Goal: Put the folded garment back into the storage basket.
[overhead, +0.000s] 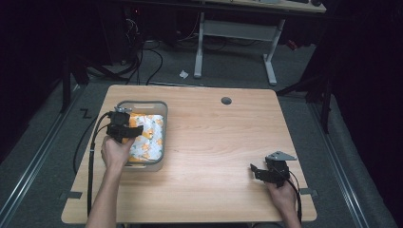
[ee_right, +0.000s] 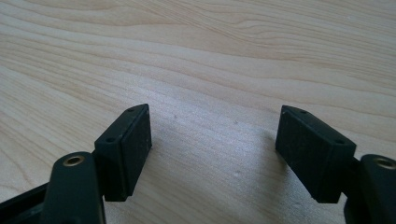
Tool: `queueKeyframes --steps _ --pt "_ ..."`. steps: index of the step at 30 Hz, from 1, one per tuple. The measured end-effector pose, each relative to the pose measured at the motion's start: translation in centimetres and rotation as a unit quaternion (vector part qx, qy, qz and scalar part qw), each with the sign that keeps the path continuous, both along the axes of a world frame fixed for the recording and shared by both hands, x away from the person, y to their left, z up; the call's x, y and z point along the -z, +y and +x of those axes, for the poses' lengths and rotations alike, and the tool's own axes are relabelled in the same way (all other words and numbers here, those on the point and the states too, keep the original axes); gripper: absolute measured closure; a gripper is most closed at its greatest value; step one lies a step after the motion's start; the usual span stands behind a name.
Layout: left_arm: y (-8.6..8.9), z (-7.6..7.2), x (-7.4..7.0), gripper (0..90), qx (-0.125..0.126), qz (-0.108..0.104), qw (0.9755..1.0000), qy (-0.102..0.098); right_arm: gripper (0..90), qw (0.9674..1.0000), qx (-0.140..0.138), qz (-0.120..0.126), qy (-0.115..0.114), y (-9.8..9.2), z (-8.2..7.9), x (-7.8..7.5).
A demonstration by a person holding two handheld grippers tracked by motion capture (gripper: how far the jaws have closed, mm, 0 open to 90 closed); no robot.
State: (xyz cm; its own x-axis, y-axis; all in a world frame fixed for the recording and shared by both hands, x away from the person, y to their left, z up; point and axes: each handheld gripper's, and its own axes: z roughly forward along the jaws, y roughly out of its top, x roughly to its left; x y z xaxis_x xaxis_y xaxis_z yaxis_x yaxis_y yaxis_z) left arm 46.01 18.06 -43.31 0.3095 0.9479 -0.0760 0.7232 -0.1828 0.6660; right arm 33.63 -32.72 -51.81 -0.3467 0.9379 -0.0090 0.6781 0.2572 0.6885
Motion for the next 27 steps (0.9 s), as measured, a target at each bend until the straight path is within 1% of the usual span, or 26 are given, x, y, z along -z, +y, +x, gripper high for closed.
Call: queueKeyframes --steps 1,6,8,10,13,16,18,27 --pt "-0.1 -0.2 -0.3 39.9 0.001 -0.002 1.0 -0.007 27.1 1.0 0.0 0.0 0.0 0.0 0.0 0.0" --pt "-0.8 -1.1 -1.4 39.5 0.014 -0.02 0.9994 -0.025 27.1 1.0 0.0 0.0 0.0 0.0 0.0 0.0" --pt "-1.0 -1.4 -1.6 39.6 0.016 -0.028 0.9991 -0.027 27.1 1.0 0.0 0.0 0.001 0.0 0.0 0.0" --pt "-1.2 -1.6 -1.7 39.7 0.02 -0.028 0.9991 -0.027 27.1 1.0 0.0 0.0 0.001 0.0 0.0 0.0" --pt "-1.7 -2.1 -2.0 40.0 0.028 -0.03 0.9986 -0.034 27.1 1.0 0.001 0.001 0.001 0.0 0.0 0.0" --pt "-2.1 -2.4 -2.4 40.1 0.038 -0.048 0.9972 -0.043 27.1 1.0 0.001 0.001 0.001 0.0 0.0 0.0" --pt "-2.5 -2.6 -2.6 40.0 0.045 -0.058 0.9963 -0.045 27.1 1.0 0.001 0.001 0.001 0.0 0.0 0.0" --pt "-3.7 -3.6 -2.9 40.0 0.064 -0.056 0.9952 -0.048 27.1 1.0 0.0 0.001 0.001 0.0 0.0 0.0"
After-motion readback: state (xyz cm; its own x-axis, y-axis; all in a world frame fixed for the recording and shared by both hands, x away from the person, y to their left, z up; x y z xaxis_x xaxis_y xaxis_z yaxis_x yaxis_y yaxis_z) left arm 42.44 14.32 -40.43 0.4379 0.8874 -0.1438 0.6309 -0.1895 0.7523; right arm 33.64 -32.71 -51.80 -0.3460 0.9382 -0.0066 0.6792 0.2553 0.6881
